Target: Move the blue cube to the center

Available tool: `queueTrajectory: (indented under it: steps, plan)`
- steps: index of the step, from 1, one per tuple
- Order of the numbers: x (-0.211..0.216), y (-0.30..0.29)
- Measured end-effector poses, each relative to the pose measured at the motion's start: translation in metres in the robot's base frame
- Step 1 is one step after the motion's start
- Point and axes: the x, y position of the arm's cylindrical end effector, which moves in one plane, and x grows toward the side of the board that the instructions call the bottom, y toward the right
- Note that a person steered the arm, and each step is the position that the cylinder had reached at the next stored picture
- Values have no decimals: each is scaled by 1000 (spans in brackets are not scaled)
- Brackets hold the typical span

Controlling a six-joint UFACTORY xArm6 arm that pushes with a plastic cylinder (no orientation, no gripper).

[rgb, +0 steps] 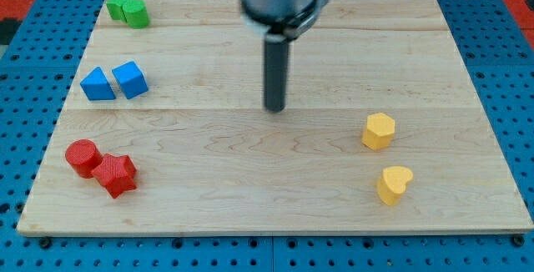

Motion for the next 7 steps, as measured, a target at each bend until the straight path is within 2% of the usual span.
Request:
queueTrajectory:
  steps: [1, 2, 3, 5, 6, 7]
  plan:
    - [-6, -138]
    - [-19, -207]
    - [-56, -212]
    - [-71, -161]
    - [-77, -201]
    - [-113, -129]
